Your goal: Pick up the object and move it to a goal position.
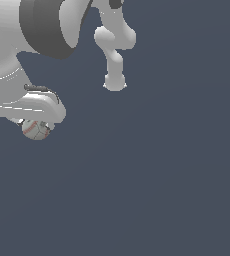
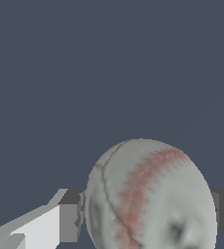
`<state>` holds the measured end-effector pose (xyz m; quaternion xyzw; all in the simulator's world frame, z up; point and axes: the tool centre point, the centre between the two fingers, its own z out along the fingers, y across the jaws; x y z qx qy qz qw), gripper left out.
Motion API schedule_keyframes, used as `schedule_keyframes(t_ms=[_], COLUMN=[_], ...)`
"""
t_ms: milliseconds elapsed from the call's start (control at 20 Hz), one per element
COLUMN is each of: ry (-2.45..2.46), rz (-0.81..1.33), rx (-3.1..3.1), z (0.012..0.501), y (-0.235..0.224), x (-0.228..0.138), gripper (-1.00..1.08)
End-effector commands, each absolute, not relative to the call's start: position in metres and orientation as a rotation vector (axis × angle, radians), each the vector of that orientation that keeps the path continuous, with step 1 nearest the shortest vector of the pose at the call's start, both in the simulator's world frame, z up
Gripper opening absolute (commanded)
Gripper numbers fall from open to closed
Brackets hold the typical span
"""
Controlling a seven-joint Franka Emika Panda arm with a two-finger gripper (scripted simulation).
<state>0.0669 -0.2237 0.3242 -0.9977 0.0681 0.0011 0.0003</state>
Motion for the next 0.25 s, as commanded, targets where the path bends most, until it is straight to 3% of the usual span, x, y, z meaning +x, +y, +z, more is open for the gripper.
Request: schedule_keyframes(t_ms=[0,200], ry=[0.214,0.214], rz=[0.000,0.000], rx=[-3.134,-3.134], z=[0.3284,0.3292], y=[-0.2264,-0.2272], x=[0.0682,0.0690], gripper=[-1.00,-1.00])
